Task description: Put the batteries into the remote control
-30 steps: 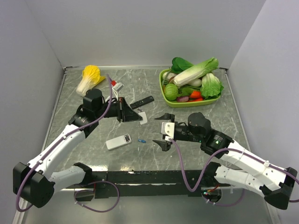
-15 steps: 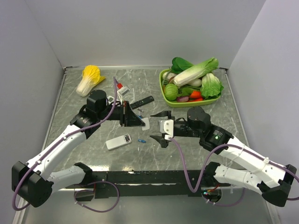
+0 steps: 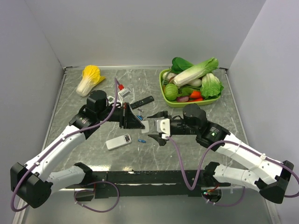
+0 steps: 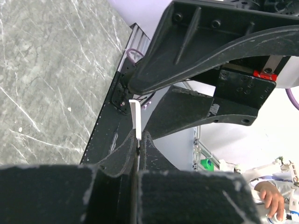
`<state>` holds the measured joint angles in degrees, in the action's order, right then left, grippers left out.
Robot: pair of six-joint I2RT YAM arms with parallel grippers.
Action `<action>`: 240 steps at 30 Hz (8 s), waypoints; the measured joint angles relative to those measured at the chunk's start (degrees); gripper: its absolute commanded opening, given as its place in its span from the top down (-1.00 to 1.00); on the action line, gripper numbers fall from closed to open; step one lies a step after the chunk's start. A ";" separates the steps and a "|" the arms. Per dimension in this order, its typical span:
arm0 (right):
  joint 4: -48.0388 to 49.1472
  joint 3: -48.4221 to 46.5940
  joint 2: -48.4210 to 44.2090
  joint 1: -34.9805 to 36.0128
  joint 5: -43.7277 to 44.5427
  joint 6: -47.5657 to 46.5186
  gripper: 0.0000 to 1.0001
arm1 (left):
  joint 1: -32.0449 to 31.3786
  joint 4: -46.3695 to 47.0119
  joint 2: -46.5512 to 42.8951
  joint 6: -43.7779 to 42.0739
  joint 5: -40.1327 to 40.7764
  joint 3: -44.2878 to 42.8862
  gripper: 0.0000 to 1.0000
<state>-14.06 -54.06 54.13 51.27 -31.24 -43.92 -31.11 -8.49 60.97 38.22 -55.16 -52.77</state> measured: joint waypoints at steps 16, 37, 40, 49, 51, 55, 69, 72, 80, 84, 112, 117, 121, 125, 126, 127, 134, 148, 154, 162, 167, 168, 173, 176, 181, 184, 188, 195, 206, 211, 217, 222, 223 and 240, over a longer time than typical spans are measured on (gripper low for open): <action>-1.46 -1.14 1.84 -0.04 -1.40 -1.95 -0.38 | -0.07 -1.66 -0.48 -1.05 -0.96 -1.05 0.98; -1.53 -1.14 1.62 -0.04 -1.01 -3.91 -0.01 | -0.09 0.44 0.42 0.68 -2.71 -1.05 0.98; -1.66 -1.14 1.60 -0.04 -1.05 -4.11 0.27 | -0.09 0.39 0.48 0.59 -2.73 -1.05 0.97; -2.69 -1.14 1.60 -0.07 -0.90 -4.22 0.58 | -0.11 -2.38 1.79 -1.20 -2.71 -1.90 0.07; -2.75 -1.11 1.60 -0.07 -0.79 -4.22 0.64 | -0.09 -3.93 2.03 -2.05 -1.77 -2.10 -0.19; -2.71 -0.83 1.60 -0.07 0.42 -4.13 0.72 | 0.24 -6.93 2.19 -3.37 1.33 -2.40 -0.50; -5.77 6.78 -2.25 -0.52 6.86 1.01 0.89 | 4.35 -17.79 1.01 -4.48 38.07 -1.44 -0.99; -5.99 7.76 -3.67 -0.52 7.58 3.15 0.90 | 4.42 -19.89 5.22 -4.13 45.70 -0.04 -0.99; -5.66 10.38 -5.79 -0.52 7.58 7.58 0.90 | 4.42 -20.35 17.99 -4.55 52.78 2.29 -0.99; -5.62 10.82 -6.73 -0.52 7.54 8.50 0.90 | 4.42 -18.86 24.13 -5.01 53.66 2.29 -0.99; -4.61 11.43 0.24 -0.52 7.21 6.78 0.91 | -7.41 -15.65 28.72 -10.49 38.84 3.50 -0.78; -4.44 11.15 2.14 -0.55 6.67 6.84 0.92 | -7.43 -16.65 26.38 -8.96 38.80 4.31 -0.81; -3.37 10.99 4.04 -0.52 5.66 9.03 0.95 | -5.99 -16.65 21.86 -6.34 41.16 4.11 -0.81; -0.96 10.99 7.04 -0.52 4.74 15.04 0.99 | -1.14 -16.59 16.35 -3.50 45.57 3.89 -0.80; -0.02 10.99 7.91 -0.42 4.61 17.20 0.99 | 0.35 -16.63 15.32 -2.95 46.60 3.89 -0.80; 1.01 10.99 8.87 -0.15 4.63 19.21 1.00 | 2.05 -16.63 14.32 -2.49 47.65 3.93 -0.80; 6.56 9.31 18.05 5.84 10.29 31.56 1.00 | 12.92 -16.09 9.86 0.83 53.22 9.66 -0.79; 11.78 4.33 34.60 11.13 26.86 52.98 1.00 | 17.42 -8.85 13.53 4.48 54.31 18.21 -0.57; 14.12 3.61 38.18 12.76 30.60 57.48 1.00 | 17.51 -6.10 14.27 4.81 50.99 18.53 -0.51; 17.42 3.37 39.32 13.11 31.69 58.38 1.00 | 17.55 -3.56 13.35 6.03 47.34 20.57 -0.41; 17.92 2.75 40.26 13.86 31.69 57.09 1.00 | 17.68 -2.86 12.61 6.08 46.25 21.55 -0.36; 17.92 2.34 40.65 14.14 31.69 56.92 1.00 | 17.70 -2.80 12.35 6.14 45.86 21.86 -0.36; 17.75 1.36 41.81 14.97 32.02 57.20 1.00 | 17.70 -2.49 11.47 6.54 44.85 22.82 -0.35; 17.49 1.36 41.81 15.13 32.41 57.88 1.00 | 17.70 -2.40 10.75 6.69 44.17 23.50 -0.35; 17.27 1.36 41.81 15.34 33.64 58.47 1.00 | 17.70 -2.40 10.43 6.71 43.63 23.80 -0.37; 17.11 1.36 41.86 15.50 34.01 58.49 0.97 | 17.70 -2.36 10.43 6.71 43.34 23.82 -0.37; 16.72 1.36 42.45 15.85 34.36 58.47 0.92 | 17.70 -2.36 10.43 6.71 43.23 23.82 -0.37; 15.26 1.36 42.86 16.37 34.93 58.45 0.73 | 17.70 -2.32 10.43 6.71 43.04 23.85 -0.37; 13.31 0.33 44.11 17.14 35.26 58.23 0.56 | 17.70 -2.25 10.45 6.69 42.95 23.87 -0.37; 12.50 -0.17 44.89 17.27 35.63 58.16 0.48 | 17.70 -2.21 10.49 6.69 42.91 23.87 -0.37; 12.00 -1.18 45.66 17.62 36.22 57.92 0.35 | 17.70 -2.05 10.49 6.69 42.73 23.93 -0.37; 11.82 -1.64 45.77 17.81 36.41 57.72 0.33 | 17.70 -2.01 10.49 6.69 42.62 23.96 -0.37; 11.78 -1.79 45.83 17.81 36.44 57.70 0.33 | 17.70 -2.01 10.49 6.69 42.53 23.96 -0.37; 10.40 -3.26 46.73 18.36 36.83 57.13 0.14 | 17.70 -1.36 10.49 6.69 41.88 24.26 -0.37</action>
<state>-3.66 -57.32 100.86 69.63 5.58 13.21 -13.41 -9.85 71.46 44.91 -13.28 -28.51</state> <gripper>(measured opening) 0.578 0.685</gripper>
